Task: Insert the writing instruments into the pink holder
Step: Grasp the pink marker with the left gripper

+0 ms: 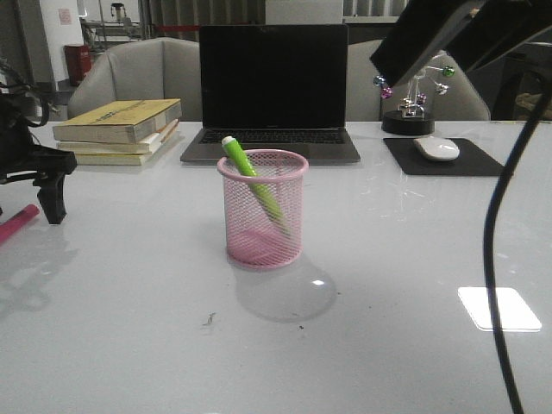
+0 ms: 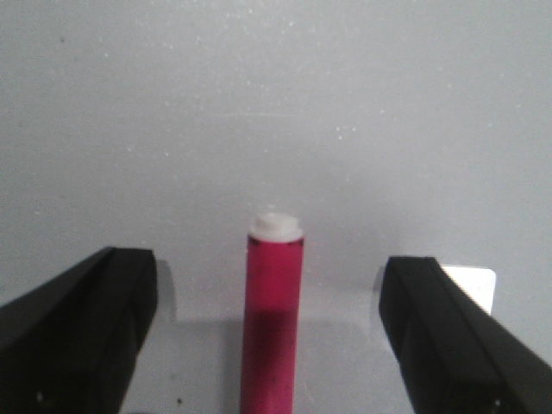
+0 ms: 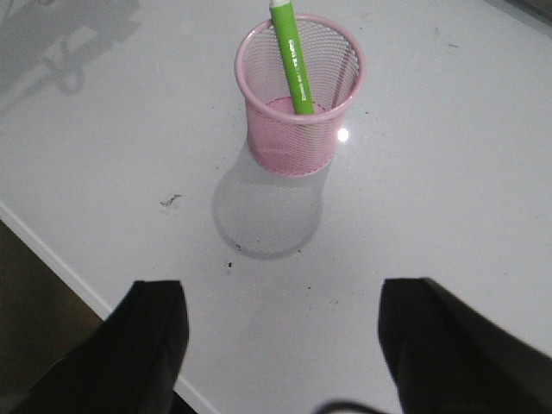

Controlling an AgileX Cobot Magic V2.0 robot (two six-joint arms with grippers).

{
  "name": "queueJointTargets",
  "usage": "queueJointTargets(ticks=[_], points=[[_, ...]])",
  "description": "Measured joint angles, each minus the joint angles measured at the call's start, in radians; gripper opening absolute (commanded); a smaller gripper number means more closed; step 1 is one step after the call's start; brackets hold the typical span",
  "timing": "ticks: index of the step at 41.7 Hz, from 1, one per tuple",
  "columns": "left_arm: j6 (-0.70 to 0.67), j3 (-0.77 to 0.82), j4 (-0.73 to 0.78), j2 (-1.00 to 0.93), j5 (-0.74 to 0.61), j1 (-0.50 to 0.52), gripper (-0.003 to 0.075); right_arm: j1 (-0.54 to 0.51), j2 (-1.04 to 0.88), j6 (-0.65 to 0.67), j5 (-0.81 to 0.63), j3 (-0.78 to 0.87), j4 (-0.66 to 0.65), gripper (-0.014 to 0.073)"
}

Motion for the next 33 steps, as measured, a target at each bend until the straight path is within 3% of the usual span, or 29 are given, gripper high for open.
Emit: queueJointTargets(ticks=[5, 15, 22, 33], points=[[0.000, -0.005, -0.002, 0.002, 0.007, 0.000, 0.0548, 0.000, 0.000, 0.000, -0.004, 0.000, 0.000, 0.0570], [0.004, -0.008, -0.002, 0.004, 0.010, 0.000, 0.0232, 0.000, 0.000, 0.000, -0.007, 0.000, 0.000, 0.0570], [0.006, -0.008, -0.002, 0.004, 0.017, 0.000, 0.0087, 0.000, 0.000, 0.000, -0.008, 0.000, 0.000, 0.0570], [0.011, 0.097, -0.014, -0.070, -0.026, -0.009, 0.0091, 0.000, -0.020, 0.000, -0.014, 0.004, 0.000, 0.0570]])
